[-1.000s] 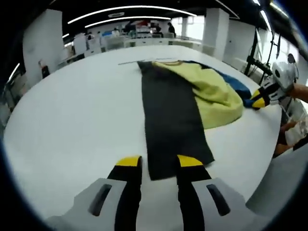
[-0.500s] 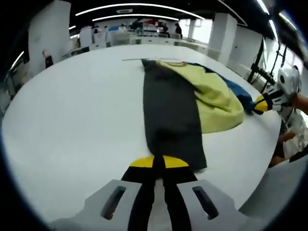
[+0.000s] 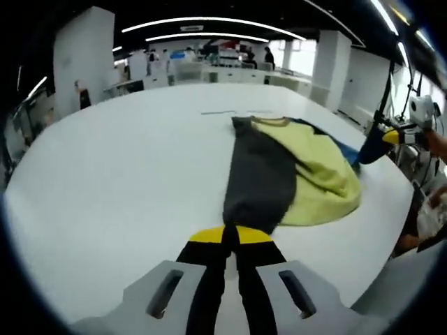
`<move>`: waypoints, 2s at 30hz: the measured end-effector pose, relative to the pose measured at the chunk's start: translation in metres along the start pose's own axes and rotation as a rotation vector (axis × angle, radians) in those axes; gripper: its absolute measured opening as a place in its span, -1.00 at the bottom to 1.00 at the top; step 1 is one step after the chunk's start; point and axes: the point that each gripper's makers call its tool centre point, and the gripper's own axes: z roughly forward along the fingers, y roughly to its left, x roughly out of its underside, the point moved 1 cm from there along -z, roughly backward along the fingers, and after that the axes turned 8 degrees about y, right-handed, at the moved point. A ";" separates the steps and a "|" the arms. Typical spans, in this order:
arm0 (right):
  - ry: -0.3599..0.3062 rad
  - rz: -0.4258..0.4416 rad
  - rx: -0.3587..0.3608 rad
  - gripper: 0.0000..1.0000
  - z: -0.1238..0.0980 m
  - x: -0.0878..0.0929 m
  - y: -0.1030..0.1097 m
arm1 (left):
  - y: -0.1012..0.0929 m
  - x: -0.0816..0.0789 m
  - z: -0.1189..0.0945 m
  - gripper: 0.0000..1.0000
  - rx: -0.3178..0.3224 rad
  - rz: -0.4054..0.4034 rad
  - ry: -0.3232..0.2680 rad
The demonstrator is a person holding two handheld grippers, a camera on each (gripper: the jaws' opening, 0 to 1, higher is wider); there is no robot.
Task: Fold the garment on the visible template until the final outline fits inside the template.
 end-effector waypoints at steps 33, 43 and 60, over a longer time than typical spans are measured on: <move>-0.070 0.539 0.324 -1.00 -0.029 0.054 -0.176 | 0.134 -0.029 0.019 -0.98 -0.256 0.087 0.072; -0.051 0.640 0.357 -1.00 -0.027 0.083 -0.187 | 0.162 -0.019 0.024 -0.97 -0.317 0.145 0.132; -0.018 0.737 0.441 -1.00 -0.026 0.126 -0.209 | 0.185 -0.010 0.028 -0.97 -0.362 0.212 0.221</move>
